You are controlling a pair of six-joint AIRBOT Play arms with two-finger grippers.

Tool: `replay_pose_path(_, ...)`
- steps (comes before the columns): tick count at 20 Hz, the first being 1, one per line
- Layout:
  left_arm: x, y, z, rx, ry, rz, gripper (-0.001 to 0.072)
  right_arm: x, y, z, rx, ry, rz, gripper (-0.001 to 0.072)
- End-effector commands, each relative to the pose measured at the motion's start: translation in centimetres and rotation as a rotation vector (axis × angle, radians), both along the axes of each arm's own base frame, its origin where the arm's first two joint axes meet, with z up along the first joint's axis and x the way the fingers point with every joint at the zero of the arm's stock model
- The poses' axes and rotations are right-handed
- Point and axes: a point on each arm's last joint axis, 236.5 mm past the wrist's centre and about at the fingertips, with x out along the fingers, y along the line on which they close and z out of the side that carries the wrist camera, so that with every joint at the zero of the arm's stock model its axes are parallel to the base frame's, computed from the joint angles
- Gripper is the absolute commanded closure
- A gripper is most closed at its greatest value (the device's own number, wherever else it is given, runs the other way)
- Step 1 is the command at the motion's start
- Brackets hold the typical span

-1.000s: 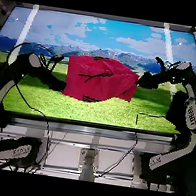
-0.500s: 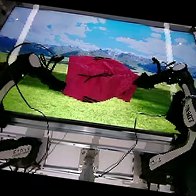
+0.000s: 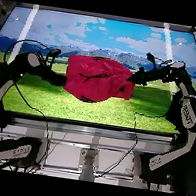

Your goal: Fold the clothes and pants, and hang the long-sleeved shirts on hangers.

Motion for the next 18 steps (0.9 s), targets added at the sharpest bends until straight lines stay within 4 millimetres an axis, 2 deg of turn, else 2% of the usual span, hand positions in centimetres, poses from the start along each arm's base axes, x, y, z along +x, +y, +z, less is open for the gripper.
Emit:
replay_pose_path(1, 6.9, -0.7, 6.9, -0.221, -0.233, 0.217, 0.0700, 4.5, 0.2, 5.5, 0.141, -0.097, -0.199, 0.0698)
replay_pose_path(3, 11.4, -0.2, 13.7, -0.384, -0.423, 0.343, 0.0700, 7.6, -0.9, 6.9, 0.115, -0.179, -0.308, 0.0698)
replay_pose_path(4, 12.9, 0.3, 16.5, -0.410, -0.518, 0.371, 0.0700, 8.8, -1.3, 7.9, 0.112, -0.200, -0.353, 0.0698)
replay_pose_path(5, 14.0, 1.0, 18.7, -0.409, -0.597, 0.389, 0.0700, 10.1, -1.8, 9.1, 0.116, -0.225, -0.401, 0.0698)
replay_pose_path(7, 15.1, 2.0, 21.3, -0.414, -0.684, 0.419, 0.0700, 12.7, -2.8, 12.5, 0.122, -0.329, -0.478, 0.0698)
replay_pose_path(10, 16.2, 3.6, 23.3, -0.410, -0.778, 0.475, 0.0700, 15.0, -4.1, 18.0, 0.118, -0.493, -0.547, 0.0698)
replay_pose_path(13, 16.4, 3.8, 25.7, -0.421, -0.828, 0.474, 0.0700, 16.0, -5.0, 21.8, 0.082, -0.620, -0.575, 0.0698)
replay_pose_path(15, 16.1, 2.8, 26.7, -0.431, -0.828, 0.438, 0.0700, 16.1, -5.6, 22.0, -0.003, -0.677, -0.560, 0.0698)
replay_pose_path(18, 14.4, 0.1, 24.3, -0.415, -0.710, 0.310, 0.0701, 15.5, -6.4, 18.7, -0.148, -0.606, -0.520, 0.0698)
